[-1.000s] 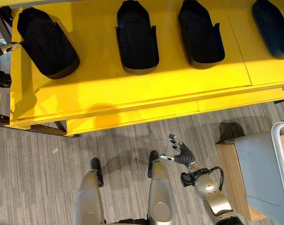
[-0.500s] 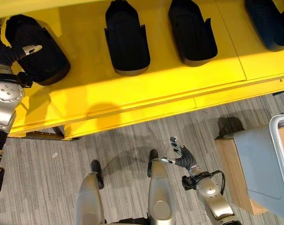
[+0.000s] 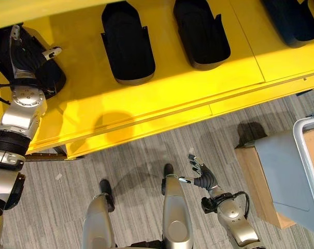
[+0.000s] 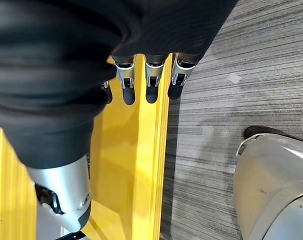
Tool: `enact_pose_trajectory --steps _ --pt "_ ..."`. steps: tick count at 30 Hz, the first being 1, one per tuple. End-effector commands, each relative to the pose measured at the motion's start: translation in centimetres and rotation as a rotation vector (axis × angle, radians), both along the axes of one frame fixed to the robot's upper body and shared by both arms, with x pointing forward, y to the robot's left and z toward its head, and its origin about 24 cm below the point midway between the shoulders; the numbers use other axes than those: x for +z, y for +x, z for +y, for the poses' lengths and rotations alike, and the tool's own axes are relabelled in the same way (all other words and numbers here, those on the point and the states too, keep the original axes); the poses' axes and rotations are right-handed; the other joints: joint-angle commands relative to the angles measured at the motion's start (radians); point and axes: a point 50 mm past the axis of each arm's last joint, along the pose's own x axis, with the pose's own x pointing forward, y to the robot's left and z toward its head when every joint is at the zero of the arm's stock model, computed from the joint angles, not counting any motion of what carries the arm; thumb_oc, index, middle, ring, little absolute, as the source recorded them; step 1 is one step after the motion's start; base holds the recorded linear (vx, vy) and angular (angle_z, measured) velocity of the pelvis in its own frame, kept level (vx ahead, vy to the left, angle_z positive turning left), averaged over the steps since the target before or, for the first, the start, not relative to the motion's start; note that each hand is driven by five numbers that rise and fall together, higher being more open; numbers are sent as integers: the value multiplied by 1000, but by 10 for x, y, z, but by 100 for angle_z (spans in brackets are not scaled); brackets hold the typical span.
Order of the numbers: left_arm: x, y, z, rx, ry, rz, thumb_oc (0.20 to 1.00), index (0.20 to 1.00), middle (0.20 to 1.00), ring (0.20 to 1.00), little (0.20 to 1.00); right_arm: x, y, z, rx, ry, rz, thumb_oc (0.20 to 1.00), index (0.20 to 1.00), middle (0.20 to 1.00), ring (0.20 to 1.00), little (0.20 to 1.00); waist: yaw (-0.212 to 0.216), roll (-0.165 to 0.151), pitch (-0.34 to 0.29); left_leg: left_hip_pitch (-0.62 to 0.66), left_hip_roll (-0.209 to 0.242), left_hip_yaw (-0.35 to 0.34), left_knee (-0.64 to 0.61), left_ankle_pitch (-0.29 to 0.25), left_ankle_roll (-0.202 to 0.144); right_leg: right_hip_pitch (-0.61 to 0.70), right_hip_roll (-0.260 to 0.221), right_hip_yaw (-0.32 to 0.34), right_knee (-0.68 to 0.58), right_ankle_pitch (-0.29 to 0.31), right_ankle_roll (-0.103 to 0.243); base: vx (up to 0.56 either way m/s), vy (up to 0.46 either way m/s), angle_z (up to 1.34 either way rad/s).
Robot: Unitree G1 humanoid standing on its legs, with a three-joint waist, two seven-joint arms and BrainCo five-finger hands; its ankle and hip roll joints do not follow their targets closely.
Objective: Move parts from the plastic box to the shelf.
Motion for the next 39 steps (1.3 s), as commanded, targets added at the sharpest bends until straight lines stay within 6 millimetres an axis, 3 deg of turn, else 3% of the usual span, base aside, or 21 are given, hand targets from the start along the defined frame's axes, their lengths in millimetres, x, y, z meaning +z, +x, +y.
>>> enact_pose_trajectory --steps 1,12,20,29,39 --pt "21 -2 9 21 -43 -90 1000 1000 1000 1000 1000 7 -4 -4 -25 17 -38 1000 1000 1000 1000 1000 -1 -9 -66 -24 31 9 25 10 13 37 -48 15 -43 11 72 36 1 -2" --pt "10 1 19 83 -177 -69 1000 1000 1000 1000 1000 6 -4 1 -30 23 -38 1000 1000 1000 1000 1000 -4 -20 -60 -36 30 14 30 5 18 28 -45 20 -50 15 73 21 4 0" --pt "15 3 21 137 -172 -63 1000 1000 1000 1000 1000 7 -3 3 -29 32 -40 1000 1000 1000 1000 1000 -7 -29 -56 -49 30 18 37 -1 23 15 -43 21 -54 18 74 5 2 0" --pt "20 9 25 231 -47 22 1000 1000 1000 1000 1000 9 -2 0 -35 35 -49 1000 1000 1000 1000 1000 -16 -34 -52 -65 31 27 38 -3 25 -7 -41 29 -58 27 76 4 4 -2" --pt "9 16 31 355 175 230 1000 1000 1000 1000 1000 14 -2 -2 -21 43 -56 1000 1000 1000 1000 1000 -31 -39 -44 -77 37 44 46 -6 30 -42 -32 54 -59 42 79 2 3 -7"
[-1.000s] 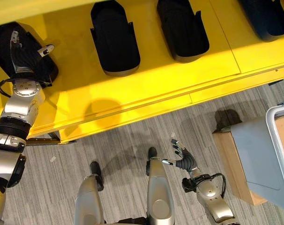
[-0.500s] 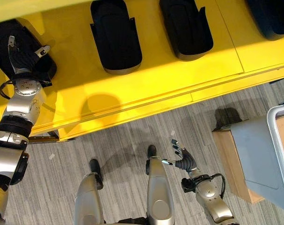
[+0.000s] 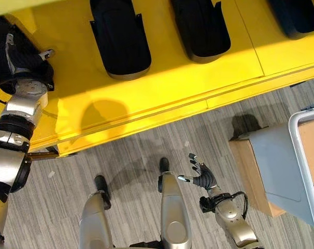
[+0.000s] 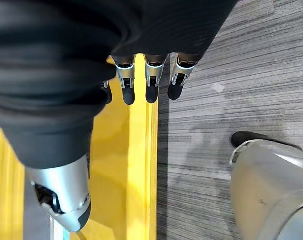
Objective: Move parts from the plastic box to the shelf.
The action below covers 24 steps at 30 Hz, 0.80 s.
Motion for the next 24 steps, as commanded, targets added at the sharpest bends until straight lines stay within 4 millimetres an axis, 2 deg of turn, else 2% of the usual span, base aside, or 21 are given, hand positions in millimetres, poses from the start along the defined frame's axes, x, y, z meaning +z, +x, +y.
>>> enact_pose_trajectory --steps 1,11,18,24 --pt "7 0 9 47 97 78 1000 1000 1000 1000 1000 11 -2 -9 6 4 -39 1000 1000 1000 1000 1000 -2 -12 -27 -8 30 14 46 -7 28 27 -49 30 -19 8 75 -11 -6 -5" --pt "6 -1 15 81 207 170 1000 1000 1000 1000 1000 12 -5 -9 35 3 -31 1000 1000 1000 1000 1000 -4 -10 -22 -2 38 21 51 -12 27 15 -39 41 -10 11 73 -11 -13 -6" --pt "-18 -1 17 63 170 230 1000 1000 1000 1000 1000 13 -6 -10 53 -1 -32 1000 1000 1000 1000 1000 -1 -5 -22 6 36 15 45 -11 24 27 -37 36 -11 7 68 0 0 0" --pt "-54 -2 16 40 126 319 1000 1000 1000 1000 1000 11 -8 -7 75 -2 -28 1000 1000 1000 1000 1000 1 -3 -30 19 33 12 34 -5 18 48 -39 28 -12 3 67 0 0 0"
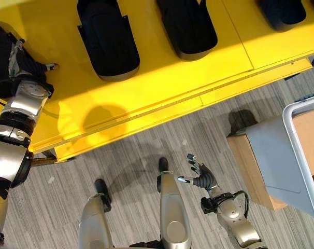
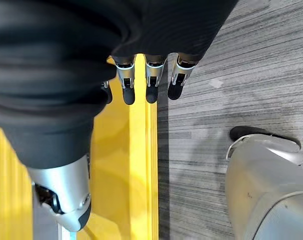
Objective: Move parts from the plastic box to the shelf.
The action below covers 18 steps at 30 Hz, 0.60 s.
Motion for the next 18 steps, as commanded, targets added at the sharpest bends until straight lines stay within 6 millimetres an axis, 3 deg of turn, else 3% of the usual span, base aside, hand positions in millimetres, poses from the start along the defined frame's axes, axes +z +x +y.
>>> enact_pose_trajectory --steps 1,11,15,18 --pt "-37 -6 12 33 -39 108 1000 1000 1000 1000 1000 11 -6 -6 16 8 -50 1000 1000 1000 1000 1000 -2 -5 -29 -22 25 -11 40 -7 19 32 -53 3 -15 -3 70 0 0 0" --pt "-79 -12 9 6 -43 212 1000 1000 1000 1000 1000 11 -8 -7 19 2 -61 1000 1000 1000 1000 1000 -2 -7 -36 -2 23 -9 33 -7 14 52 -56 2 -14 -4 71 0 0 0" --pt "-99 -14 -5 -59 20 249 1000 1000 1000 1000 1000 12 -7 -9 4 -11 -80 1000 1000 1000 1000 1000 6 -4 -32 1 22 -11 34 -5 14 58 -58 -1 -12 -5 70 0 0 0" --pt "-102 -15 -7 -73 54 261 1000 1000 1000 1000 1000 14 -6 -10 2 -19 -89 1000 1000 1000 1000 1000 8 -2 -31 0 22 -11 33 -4 15 58 -60 -2 -12 -6 70 0 0 0"
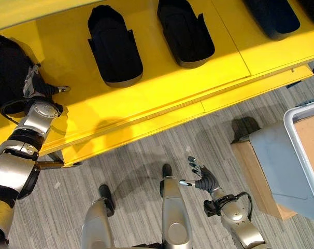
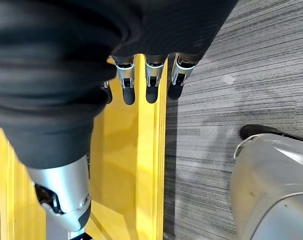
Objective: Move parts from the plastic box to the shelf.
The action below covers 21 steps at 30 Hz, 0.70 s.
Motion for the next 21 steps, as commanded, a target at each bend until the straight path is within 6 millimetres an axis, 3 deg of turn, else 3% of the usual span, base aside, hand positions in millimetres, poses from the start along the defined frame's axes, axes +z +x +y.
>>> enact_pose_trajectory --steps 1,12,21 --pt "-46 -8 -4 -31 10 150 1000 1000 1000 1000 1000 18 3 -1 -5 10 -113 1000 1000 1000 1000 1000 1 -29 9 -10 22 -7 30 -4 15 40 -55 0 -10 -4 69 0 0 0" --pt "-42 -10 -14 -93 135 122 1000 1000 1000 1000 1000 22 5 -4 -16 -14 -148 1000 1000 1000 1000 1000 13 -23 15 -18 14 -12 36 -7 19 42 -61 -5 -8 -5 70 0 1 0" --pt "-30 -14 -11 -111 224 74 1000 1000 1000 1000 1000 24 8 -7 -30 -29 -165 1000 1000 1000 1000 1000 21 -16 13 -18 11 -16 36 -9 22 42 -66 -6 -8 -6 70 -1 6 4"
